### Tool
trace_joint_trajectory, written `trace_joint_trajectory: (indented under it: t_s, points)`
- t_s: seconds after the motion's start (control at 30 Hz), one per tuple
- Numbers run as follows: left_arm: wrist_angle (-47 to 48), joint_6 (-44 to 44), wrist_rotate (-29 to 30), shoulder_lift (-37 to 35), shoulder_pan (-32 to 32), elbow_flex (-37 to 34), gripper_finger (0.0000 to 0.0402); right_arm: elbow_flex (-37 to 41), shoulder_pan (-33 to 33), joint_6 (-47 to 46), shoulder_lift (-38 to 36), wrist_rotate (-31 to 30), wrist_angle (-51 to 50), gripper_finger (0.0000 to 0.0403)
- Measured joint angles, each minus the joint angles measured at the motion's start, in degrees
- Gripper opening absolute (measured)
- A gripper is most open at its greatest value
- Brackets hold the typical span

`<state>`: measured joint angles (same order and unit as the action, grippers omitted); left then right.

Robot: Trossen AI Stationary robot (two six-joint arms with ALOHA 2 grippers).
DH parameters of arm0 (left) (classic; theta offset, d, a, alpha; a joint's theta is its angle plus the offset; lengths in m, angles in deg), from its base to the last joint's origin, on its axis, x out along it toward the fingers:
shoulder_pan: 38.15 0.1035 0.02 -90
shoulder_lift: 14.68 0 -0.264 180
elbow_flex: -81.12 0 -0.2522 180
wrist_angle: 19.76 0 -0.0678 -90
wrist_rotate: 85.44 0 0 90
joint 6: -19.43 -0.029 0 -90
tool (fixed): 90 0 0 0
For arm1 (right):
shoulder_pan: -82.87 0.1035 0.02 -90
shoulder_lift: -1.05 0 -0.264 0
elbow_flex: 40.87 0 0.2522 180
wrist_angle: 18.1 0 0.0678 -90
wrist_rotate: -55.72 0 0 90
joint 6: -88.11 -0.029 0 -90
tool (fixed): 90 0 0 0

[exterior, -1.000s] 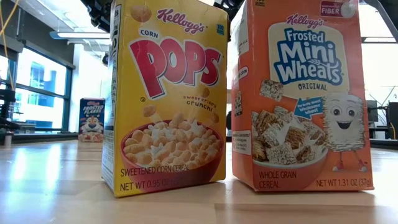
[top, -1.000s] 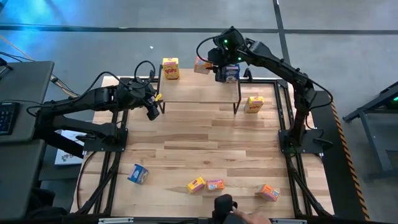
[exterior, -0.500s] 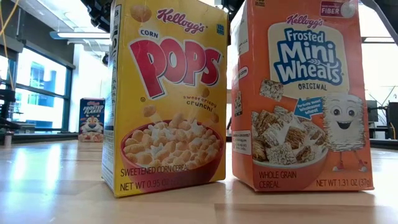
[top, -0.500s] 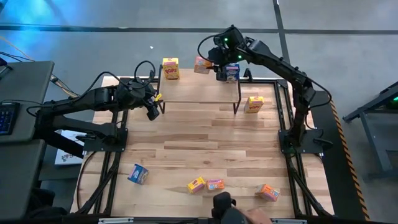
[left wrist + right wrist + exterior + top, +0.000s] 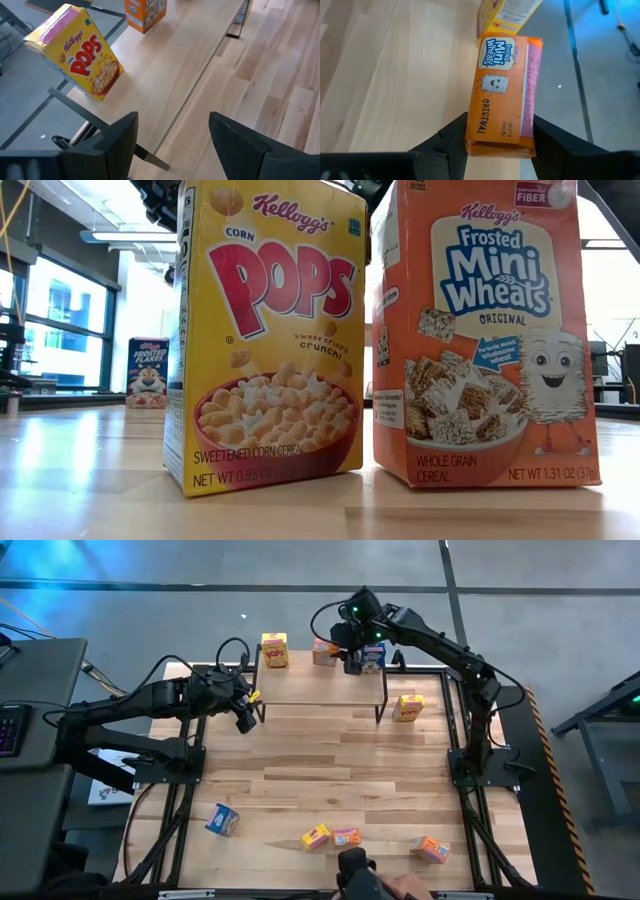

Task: Stack cereal on shelf
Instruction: Put the top left orange cereal box on the shelf

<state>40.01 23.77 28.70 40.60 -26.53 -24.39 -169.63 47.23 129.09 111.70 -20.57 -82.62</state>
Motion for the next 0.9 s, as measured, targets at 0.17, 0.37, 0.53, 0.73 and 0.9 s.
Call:
trace_joint_trajectory:
  t_s: [0.17,0.37,0.53,0.73,0.9]
  points:
    - [0.0,0.0,0.0,0.0,0.0,0.0,0.0235,0.0,0.0,0.0,0.4,-0.2,-0.9,0.0167]
    - [0.0,0.0,0.0,0.0,0.0,0.0,0.0235,0.0,0.0,-0.1,0.4,0.1,-0.4,0.0167]
    - [0.0,0.0,0.0,0.0,0.0,0.0,0.0235,0.0,0.0,-0.1,0.5,0.5,-0.3,0.0167]
    - [0.0,0.0,0.0,0.0,0.0,0.0,0.0235,0.0,0.0,0.0,0.6,1.4,-0.2,0.0167]
    - [0.0,0.0,0.0,0.0,0.0,0.0,0.0235,0.0,0.0,0.1,0.9,1.6,-0.3,0.0168]
